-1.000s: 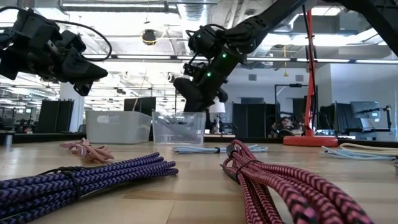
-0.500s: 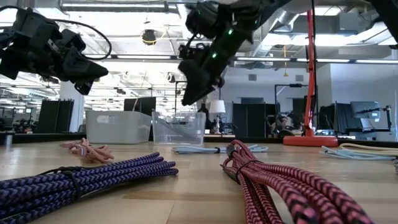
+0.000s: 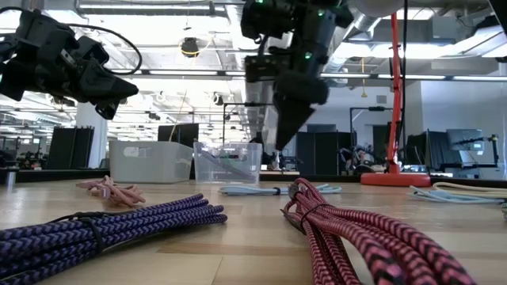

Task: Pick & Place USB Port
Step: Put the light blue charge cable into the transparent bin

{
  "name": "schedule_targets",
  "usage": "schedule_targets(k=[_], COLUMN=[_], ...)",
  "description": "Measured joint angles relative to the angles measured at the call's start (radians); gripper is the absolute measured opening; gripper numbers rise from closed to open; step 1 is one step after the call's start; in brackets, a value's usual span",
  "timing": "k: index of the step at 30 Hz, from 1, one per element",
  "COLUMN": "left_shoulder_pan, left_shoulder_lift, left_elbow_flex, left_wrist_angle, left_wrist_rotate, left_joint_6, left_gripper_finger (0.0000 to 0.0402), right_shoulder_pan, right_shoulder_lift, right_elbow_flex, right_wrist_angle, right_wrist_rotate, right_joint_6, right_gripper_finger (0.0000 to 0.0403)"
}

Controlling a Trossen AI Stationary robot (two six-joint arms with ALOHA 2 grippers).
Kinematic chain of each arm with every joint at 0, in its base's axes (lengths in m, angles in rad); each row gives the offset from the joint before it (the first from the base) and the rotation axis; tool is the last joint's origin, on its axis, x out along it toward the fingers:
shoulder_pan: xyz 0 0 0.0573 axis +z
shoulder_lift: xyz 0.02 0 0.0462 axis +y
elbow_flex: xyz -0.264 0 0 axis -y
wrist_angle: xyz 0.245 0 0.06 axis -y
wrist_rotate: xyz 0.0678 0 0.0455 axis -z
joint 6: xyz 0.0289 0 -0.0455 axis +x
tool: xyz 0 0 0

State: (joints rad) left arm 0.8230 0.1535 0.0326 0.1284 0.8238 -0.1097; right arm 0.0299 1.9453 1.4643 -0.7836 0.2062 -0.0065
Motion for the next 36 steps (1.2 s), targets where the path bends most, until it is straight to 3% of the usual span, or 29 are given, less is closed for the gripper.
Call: schedule_targets(k=[15, 23, 36], left_shoulder_pan=[0.0, 0.0, 0.0], left_shoulder_lift=[0.0, 0.0, 0.0], left_elbow_flex=[0.0, 0.0, 0.0], left_wrist_angle=[0.004, 0.004, 0.008], left_wrist_rotate=[0.0, 0.0, 0.0], left_joint_6=[0.0, 0.0, -0.001], left_gripper_finger=[0.003, 0.003, 0.003], right_shoulder_pan=[0.056, 0.052, 0.032], right_shoulder_lift=[0.004, 0.007, 0.007], right_elbow_flex=[0.0, -0.089, -0.186], right_wrist_angle=[-0.091, -0.031, 0.071], right_wrist_rotate=[-0.049, -0.051, -0.05], right_joint_6=[0.086, 0.086, 0.086], right_gripper_finger=[0.0162, 0.018, 0.0176])
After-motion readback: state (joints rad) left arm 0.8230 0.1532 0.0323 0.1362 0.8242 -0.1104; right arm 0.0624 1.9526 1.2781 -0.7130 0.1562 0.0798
